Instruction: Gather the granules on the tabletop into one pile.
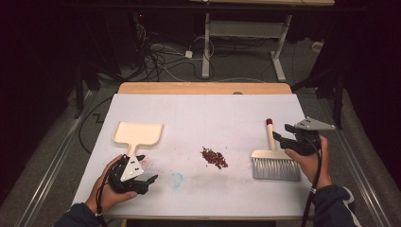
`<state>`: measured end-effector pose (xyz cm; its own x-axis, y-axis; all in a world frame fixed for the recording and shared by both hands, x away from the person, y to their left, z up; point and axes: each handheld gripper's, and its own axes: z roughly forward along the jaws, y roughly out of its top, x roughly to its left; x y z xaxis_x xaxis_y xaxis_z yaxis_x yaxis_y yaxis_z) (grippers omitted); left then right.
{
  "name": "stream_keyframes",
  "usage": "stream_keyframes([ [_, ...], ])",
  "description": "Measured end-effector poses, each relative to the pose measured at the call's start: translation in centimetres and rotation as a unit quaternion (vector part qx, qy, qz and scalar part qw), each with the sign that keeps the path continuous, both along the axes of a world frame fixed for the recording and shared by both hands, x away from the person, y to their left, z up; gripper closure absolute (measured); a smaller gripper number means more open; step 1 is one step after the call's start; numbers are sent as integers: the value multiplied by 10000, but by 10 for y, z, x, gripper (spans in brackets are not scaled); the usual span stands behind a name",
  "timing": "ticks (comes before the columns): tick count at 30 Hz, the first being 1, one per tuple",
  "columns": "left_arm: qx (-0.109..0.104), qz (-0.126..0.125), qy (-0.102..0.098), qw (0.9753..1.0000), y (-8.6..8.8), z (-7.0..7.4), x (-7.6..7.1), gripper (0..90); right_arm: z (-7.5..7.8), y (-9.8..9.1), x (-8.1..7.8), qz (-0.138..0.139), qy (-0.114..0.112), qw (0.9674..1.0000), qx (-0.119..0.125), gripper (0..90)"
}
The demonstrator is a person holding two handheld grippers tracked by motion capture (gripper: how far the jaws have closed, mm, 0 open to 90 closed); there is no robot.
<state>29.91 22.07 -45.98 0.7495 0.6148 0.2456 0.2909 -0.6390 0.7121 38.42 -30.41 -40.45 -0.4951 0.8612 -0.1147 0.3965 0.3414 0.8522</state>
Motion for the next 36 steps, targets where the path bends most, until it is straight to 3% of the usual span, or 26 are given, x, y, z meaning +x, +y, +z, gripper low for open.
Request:
stream_keyframes([
  [6, -75, 30, -70, 9999, -1, 2, 1, 201, 8, 18, -38, 394, -429, 9980, 260, 358],
  [10, -83, 57, -111, 9999, -1, 3, 0, 194, 1, 30, -62, 768, -528, 9956, 117, 320],
  [12, -103, 53, -158, 9998, -2, 4, -1, 187, -5, 36, -74, 793, -598, 9950, 94, 299],
  [17, -99, -13, -192, 9998, -5, 3, -3, 184, -21, 49, -97, 796, -780, 9934, -281, 239],
  [21, -47, -96, -180, 9998, -7, 2, -4, 184, -25, 51, -104, 773, -767, 9936, -306, 221],
  [31, -53, -75, -172, 9998, -7, 2, -1, 184, -26, 50, -102, 700, -809, 9935, -391, 217],
  [36, 61, -100, -189, 9998, -11, 2, 0, 184, -24, 48, -103, 719, -852, 9931, -367, 217],
])
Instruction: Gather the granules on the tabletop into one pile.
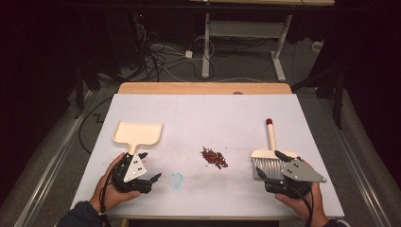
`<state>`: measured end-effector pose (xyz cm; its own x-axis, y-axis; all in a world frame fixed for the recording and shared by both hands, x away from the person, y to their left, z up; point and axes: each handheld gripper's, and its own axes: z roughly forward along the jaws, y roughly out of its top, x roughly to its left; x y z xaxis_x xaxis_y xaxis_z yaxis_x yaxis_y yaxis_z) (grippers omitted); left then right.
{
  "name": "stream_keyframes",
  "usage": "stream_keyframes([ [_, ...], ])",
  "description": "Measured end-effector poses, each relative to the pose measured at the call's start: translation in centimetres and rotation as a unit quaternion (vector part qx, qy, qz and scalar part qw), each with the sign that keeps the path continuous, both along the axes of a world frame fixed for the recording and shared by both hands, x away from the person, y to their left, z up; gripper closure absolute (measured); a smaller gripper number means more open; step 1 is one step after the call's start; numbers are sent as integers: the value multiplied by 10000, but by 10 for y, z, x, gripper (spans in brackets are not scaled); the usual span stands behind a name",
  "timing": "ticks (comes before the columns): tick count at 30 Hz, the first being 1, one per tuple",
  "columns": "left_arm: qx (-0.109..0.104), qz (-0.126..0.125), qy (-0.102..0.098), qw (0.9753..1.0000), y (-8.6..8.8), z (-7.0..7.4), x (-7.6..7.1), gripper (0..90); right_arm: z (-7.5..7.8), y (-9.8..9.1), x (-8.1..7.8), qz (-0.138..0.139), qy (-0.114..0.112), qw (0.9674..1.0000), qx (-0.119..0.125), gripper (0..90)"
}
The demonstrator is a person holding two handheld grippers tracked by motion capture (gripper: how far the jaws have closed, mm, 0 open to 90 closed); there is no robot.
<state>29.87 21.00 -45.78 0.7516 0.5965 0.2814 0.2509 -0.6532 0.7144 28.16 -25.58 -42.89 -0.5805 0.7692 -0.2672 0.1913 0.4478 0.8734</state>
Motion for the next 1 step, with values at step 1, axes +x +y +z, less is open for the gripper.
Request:
stream_keyframes([
  [1, -19, 2, 0, 10000, -1, 0, 0, 184, 0, 0, 0, -1, 1, 10000, -21, 217],
])
